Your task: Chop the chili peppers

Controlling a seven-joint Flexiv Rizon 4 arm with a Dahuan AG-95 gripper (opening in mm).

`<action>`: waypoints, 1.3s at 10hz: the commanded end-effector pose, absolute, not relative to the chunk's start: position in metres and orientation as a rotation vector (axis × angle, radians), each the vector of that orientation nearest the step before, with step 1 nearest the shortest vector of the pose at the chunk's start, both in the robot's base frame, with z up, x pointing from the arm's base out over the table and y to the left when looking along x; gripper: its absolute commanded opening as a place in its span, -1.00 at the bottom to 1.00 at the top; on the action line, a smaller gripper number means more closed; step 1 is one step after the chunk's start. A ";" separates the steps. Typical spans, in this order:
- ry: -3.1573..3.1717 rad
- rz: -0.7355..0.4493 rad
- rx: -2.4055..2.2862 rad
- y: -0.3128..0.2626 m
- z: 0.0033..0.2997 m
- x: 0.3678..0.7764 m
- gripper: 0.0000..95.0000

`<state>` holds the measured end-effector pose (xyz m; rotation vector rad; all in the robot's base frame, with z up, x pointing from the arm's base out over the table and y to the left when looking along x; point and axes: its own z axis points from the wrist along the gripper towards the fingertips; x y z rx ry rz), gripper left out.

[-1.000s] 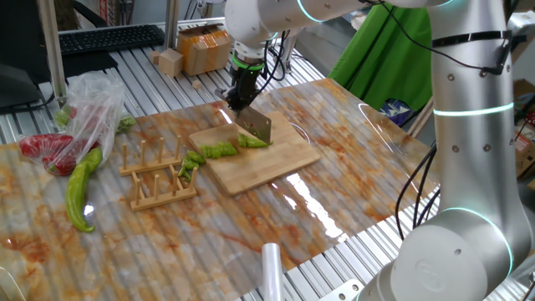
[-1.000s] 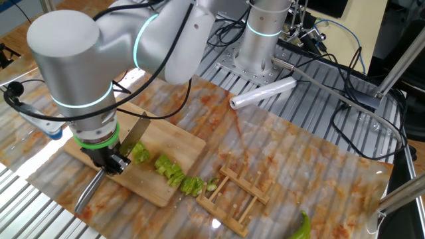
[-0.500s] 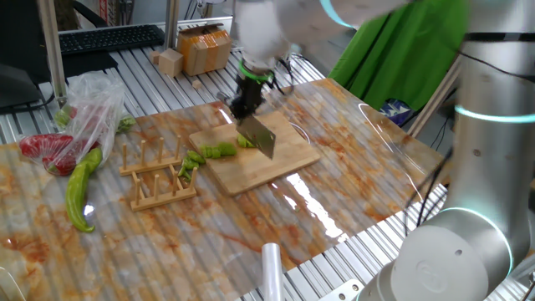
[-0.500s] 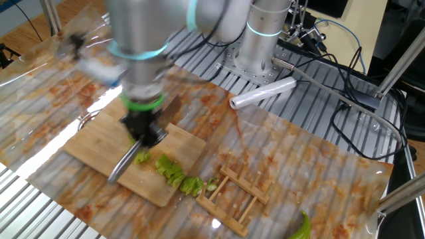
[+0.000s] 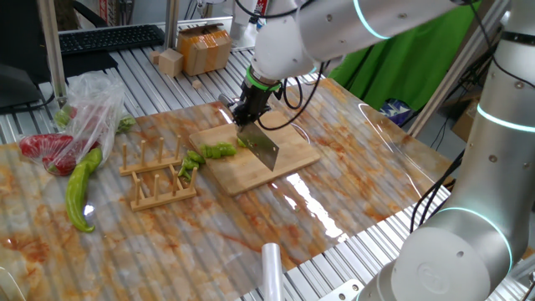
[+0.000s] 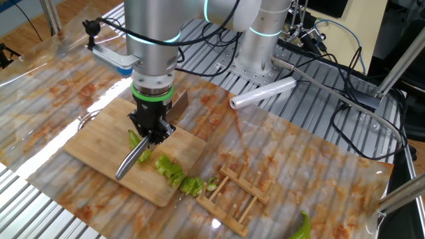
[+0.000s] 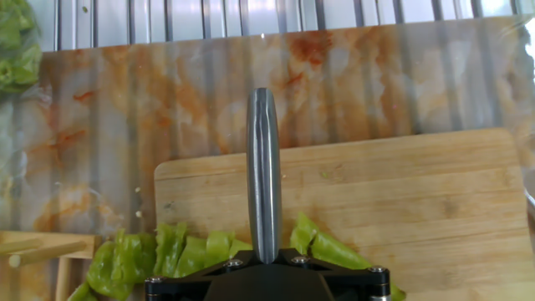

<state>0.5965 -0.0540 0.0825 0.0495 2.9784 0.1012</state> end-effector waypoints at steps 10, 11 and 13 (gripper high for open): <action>2.975 0.086 0.054 -0.054 0.084 0.594 -1.00; 2.975 0.074 0.055 -0.055 0.084 0.594 -1.00; 2.980 0.064 0.052 -0.058 0.087 0.592 -1.00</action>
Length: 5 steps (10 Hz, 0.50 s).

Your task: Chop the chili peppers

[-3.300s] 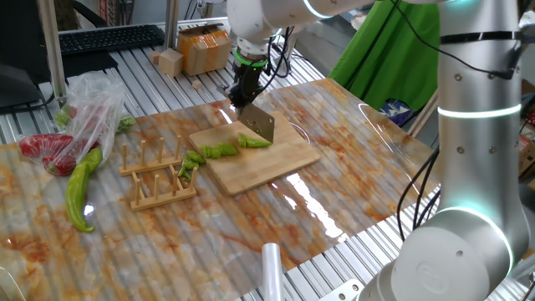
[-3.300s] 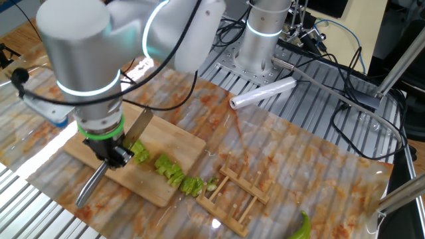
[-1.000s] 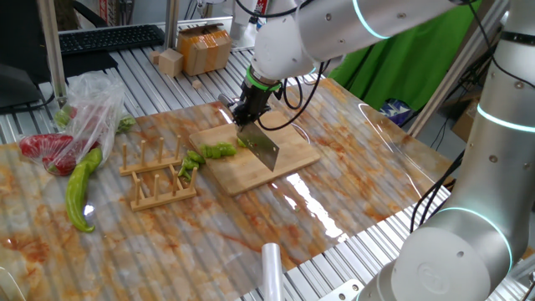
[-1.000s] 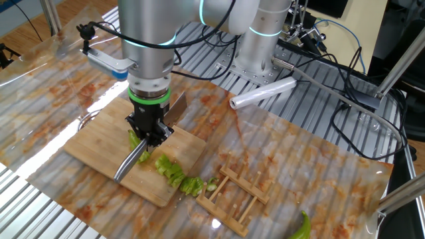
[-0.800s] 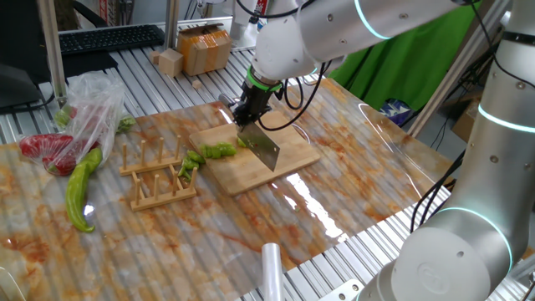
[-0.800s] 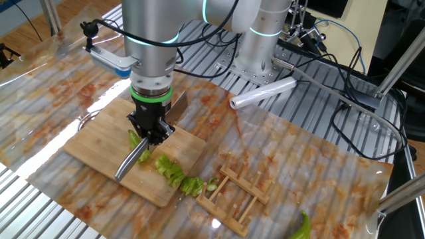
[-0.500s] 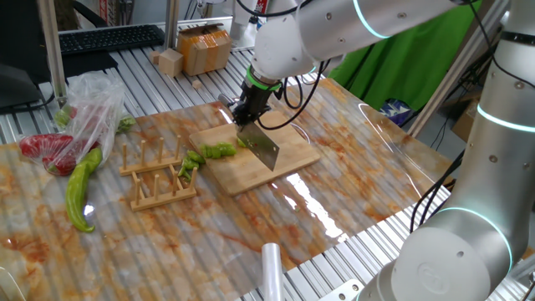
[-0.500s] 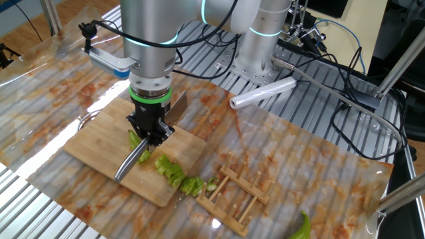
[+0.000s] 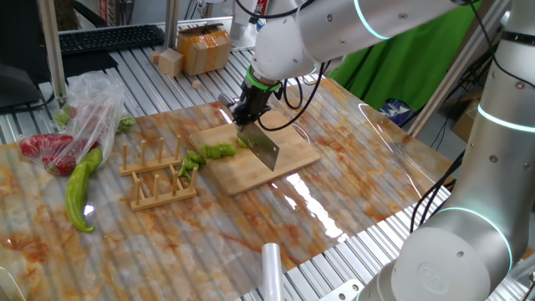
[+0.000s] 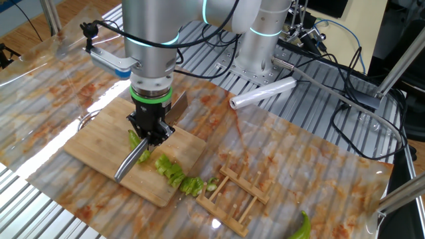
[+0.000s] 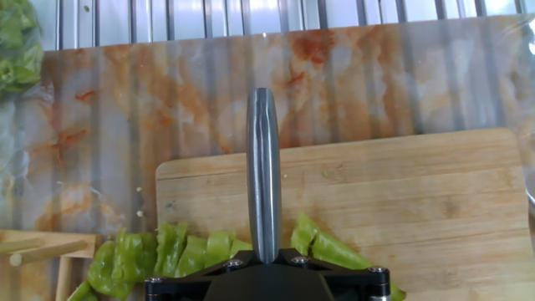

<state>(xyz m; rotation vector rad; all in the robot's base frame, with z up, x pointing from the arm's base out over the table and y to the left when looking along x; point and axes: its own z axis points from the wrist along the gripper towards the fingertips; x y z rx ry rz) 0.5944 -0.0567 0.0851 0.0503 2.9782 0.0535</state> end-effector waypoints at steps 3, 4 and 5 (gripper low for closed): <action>2.990 0.062 0.044 -0.062 0.100 0.594 -1.00; 2.993 0.061 0.034 -0.063 0.108 0.594 -1.00; 3.002 0.068 0.044 -0.063 0.121 0.595 -1.00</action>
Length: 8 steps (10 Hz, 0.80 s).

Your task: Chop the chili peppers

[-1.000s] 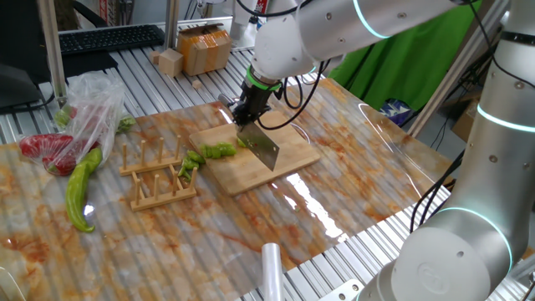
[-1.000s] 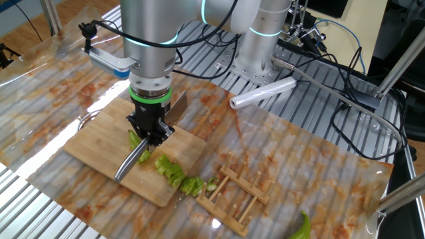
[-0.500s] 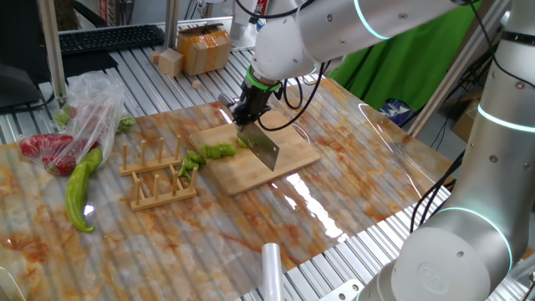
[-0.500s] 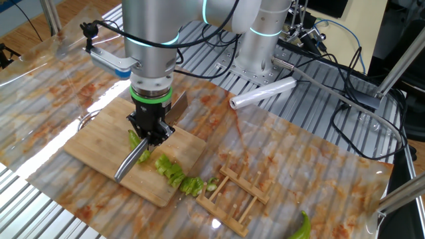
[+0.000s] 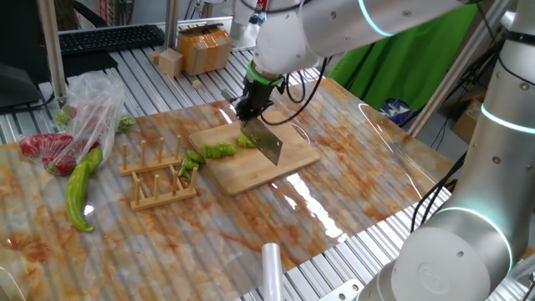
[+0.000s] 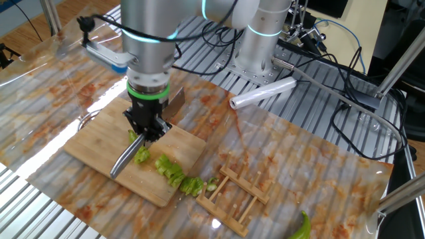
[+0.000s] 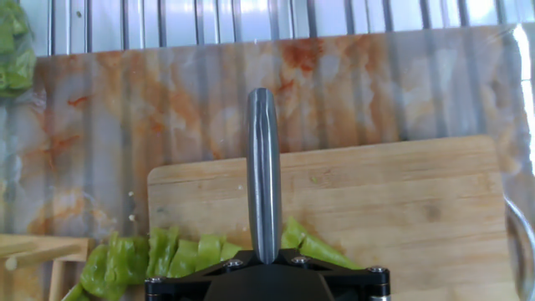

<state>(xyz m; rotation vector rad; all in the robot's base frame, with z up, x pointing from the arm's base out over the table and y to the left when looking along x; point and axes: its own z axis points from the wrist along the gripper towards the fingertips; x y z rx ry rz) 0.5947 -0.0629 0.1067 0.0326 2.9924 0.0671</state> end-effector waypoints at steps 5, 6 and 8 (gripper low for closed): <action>3.028 0.054 0.147 -0.011 0.137 0.597 -1.00; 3.028 0.056 0.177 0.002 0.137 0.597 -1.00; 3.025 0.052 0.192 0.012 0.128 0.602 -1.00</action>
